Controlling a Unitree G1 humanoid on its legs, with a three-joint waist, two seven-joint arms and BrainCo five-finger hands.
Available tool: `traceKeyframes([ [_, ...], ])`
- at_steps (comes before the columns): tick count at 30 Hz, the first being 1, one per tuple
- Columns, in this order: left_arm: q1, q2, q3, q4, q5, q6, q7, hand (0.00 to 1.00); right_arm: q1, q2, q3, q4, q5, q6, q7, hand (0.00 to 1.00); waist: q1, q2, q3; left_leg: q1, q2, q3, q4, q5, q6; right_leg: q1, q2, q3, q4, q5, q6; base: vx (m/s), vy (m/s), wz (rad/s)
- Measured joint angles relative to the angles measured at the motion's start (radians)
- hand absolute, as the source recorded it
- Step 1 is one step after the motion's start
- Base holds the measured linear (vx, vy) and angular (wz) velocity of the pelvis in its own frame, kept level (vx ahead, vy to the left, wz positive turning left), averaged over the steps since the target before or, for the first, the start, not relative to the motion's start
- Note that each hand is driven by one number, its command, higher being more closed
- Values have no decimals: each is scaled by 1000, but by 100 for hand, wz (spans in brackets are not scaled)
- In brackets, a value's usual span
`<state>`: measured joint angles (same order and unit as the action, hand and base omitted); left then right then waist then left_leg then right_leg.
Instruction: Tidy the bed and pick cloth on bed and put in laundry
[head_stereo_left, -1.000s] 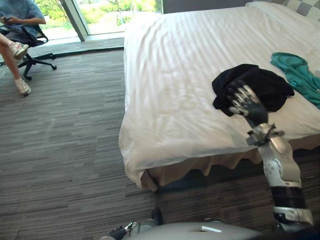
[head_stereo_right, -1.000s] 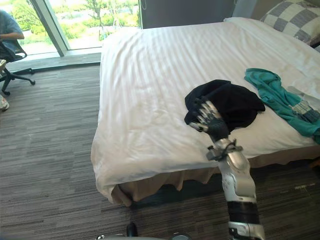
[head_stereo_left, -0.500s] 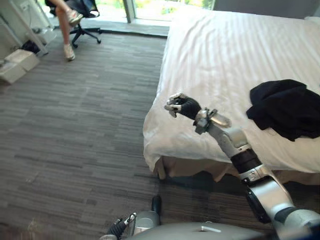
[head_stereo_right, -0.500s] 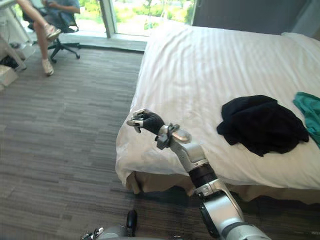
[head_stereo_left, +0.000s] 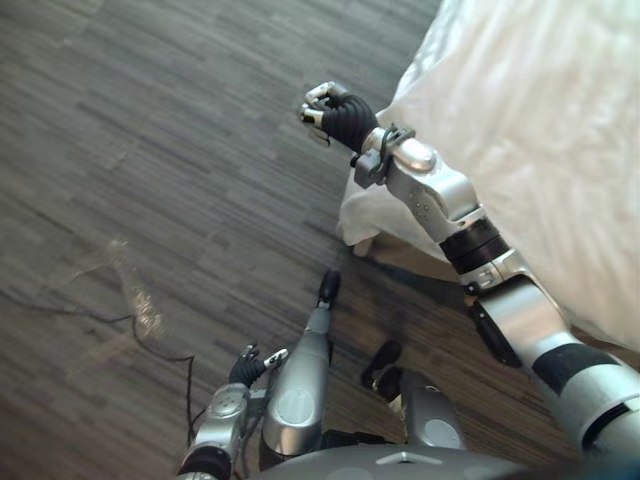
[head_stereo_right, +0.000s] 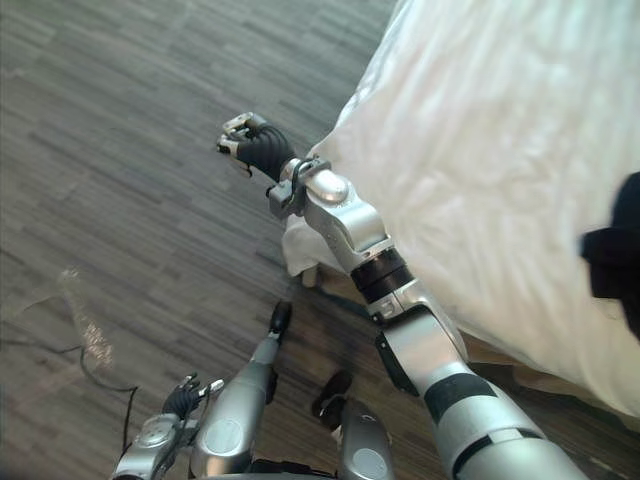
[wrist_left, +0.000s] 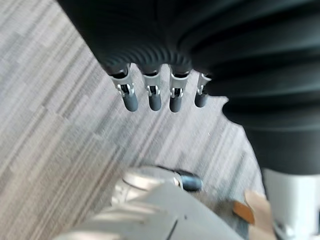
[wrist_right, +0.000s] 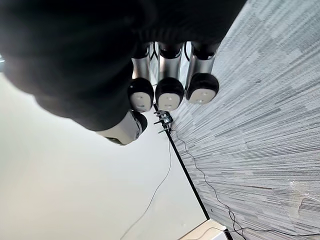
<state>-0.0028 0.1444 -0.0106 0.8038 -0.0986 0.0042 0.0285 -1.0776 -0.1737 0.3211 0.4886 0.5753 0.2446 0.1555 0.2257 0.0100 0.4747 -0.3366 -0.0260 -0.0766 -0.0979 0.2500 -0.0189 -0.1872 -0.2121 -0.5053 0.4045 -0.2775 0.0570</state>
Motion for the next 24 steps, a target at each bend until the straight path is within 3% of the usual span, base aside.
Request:
traceKeyframes([
  [5,-88,-1,-116,6,-40,-5,4,0,-17,-59,-62,133,-1,3,-82,100,17,87,47,-156,-24,-7,103,0,10,-155,-50,3,138,-45,-13,-70,-20,17],
  [9,-143,-3,-186,4,-93,-22,18,0,-25,-133,-109,277,-2,-6,-122,100,44,130,56,-243,-18,3,119,9,-1,-272,-63,23,207,-66,-21,-123,-55,-4],
  [11,-164,-23,-190,3,-147,-39,22,0,-41,-138,-108,287,0,-54,-121,100,51,148,52,-295,-11,18,118,16,0,-342,-73,28,243,-76,-27,-128,-74,-3],
  [16,-175,-49,-186,-54,-197,-66,33,0,-64,-145,-109,314,58,-143,-120,100,61,152,49,-353,20,110,118,36,10,-418,-83,31,286,-94,-29,-76,-59,10],
  [19,-173,-75,-184,-95,-196,-68,50,0,-51,-143,-107,297,115,-144,-97,100,60,152,49,-357,21,141,119,37,17,-432,-86,57,288,-86,-23,-17,-20,-16],
  [24,-167,-104,-181,-106,-194,-79,66,0,33,-107,-111,293,199,-139,-42,100,23,152,49,-330,24,178,136,24,39,-397,-79,82,244,-50,-9,20,22,-21],
])
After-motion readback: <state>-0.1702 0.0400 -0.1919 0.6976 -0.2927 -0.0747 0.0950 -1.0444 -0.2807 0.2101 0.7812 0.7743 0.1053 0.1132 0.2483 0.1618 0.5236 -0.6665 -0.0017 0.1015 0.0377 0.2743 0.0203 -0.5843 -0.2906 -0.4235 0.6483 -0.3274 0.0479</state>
